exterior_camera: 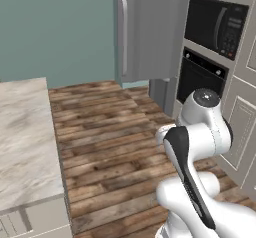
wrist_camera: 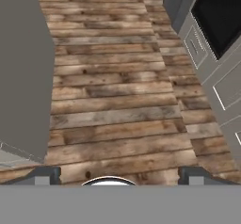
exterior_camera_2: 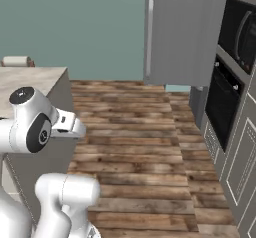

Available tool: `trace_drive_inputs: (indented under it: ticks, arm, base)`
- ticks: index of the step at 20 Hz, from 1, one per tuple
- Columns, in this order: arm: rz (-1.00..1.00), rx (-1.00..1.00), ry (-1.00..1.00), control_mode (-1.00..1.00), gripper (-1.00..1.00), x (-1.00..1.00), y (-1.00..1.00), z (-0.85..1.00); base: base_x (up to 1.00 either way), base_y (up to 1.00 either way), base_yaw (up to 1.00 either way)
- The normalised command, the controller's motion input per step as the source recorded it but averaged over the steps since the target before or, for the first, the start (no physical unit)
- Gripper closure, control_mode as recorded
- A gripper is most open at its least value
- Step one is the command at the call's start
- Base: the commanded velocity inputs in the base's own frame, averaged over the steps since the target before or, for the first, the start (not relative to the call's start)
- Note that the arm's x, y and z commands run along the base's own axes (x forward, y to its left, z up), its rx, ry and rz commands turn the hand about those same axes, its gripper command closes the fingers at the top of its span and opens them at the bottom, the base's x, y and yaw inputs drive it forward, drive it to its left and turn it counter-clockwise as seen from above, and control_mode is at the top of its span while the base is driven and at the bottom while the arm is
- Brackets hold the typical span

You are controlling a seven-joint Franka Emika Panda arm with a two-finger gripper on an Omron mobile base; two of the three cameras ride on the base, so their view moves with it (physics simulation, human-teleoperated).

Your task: Place one lemon and one steak in each tupperware on the nearby counter, to pack two identical lunches.

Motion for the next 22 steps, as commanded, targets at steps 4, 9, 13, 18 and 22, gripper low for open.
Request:
trace_drive_inputs:
  ticks: [4,9,13,18,22]
  arm:
    - [0.0,0.0,0.0,1.0,-1.0,0.0,0.0,0.0]
    - [0.0,0.0,0.0,1.0,-1.0,0.0,0.0,0.0]
    - [0.0,0.0,0.0,1.0,-1.0,0.0,0.0,0.0]
    - [0.0,0.0,0.0,1.0,-1.0,0.0,0.0,0.0]
    - [0.0,0.0,0.0,1.0,-1.0,0.0,0.0,0.0]
  base:
    - [1.0,-0.08,0.02]
    - [1.0,0.0,0.0]
    - [1.0,0.0,0.0]
    - [1.0,0.0,0.0]
    - [1.0,0.0,0.0]
